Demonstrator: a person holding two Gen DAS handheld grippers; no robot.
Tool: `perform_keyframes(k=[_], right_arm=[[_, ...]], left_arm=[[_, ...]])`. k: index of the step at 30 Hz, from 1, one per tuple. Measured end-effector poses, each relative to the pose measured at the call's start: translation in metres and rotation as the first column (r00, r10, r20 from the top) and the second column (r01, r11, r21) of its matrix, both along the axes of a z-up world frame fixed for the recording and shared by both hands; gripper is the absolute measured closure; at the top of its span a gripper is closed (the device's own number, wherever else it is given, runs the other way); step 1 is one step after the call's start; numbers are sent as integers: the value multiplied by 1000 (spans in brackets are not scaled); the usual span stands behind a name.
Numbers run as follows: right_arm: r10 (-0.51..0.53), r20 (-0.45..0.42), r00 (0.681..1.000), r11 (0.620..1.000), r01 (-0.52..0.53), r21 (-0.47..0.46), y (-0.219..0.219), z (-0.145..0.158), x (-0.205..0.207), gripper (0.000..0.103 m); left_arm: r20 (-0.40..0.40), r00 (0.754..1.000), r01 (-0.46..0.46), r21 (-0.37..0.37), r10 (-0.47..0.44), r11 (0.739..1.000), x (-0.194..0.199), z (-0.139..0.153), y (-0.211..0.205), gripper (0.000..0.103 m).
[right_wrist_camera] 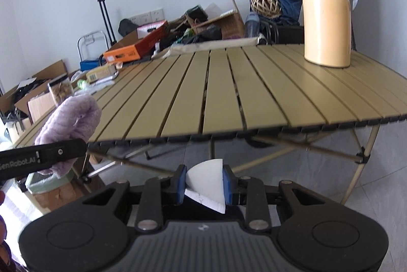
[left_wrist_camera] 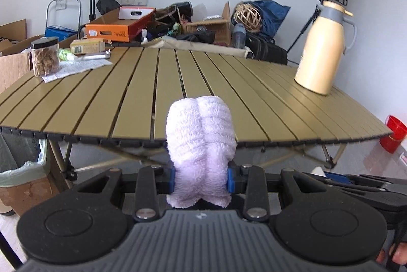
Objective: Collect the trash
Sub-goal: 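Carry the lilac towel and white paper down over the black bin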
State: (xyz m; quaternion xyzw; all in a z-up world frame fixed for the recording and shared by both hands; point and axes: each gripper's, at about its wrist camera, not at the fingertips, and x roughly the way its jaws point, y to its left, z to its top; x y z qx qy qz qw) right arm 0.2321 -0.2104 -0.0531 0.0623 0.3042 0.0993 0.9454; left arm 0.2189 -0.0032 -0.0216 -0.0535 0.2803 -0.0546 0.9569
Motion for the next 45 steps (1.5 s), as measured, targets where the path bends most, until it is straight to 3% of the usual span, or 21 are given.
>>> perform_keyframes(k=[12, 24, 45], right_arm=[[36, -96, 995, 999, -36, 2, 8, -44, -25, 75], [66, -172, 983, 998, -65, 14, 12, -80, -30, 75], [95, -255, 962, 994, -105, -23, 29, -119, 6, 75]], left_arm=[[-124, 991, 50, 27, -47, 998, -24, -39, -6, 68], [-232, 973, 51, 115, -23, 992, -35, -81, -7, 68], [-406, 908, -61, 118, 104, 991, 22, -149, 19, 68]])
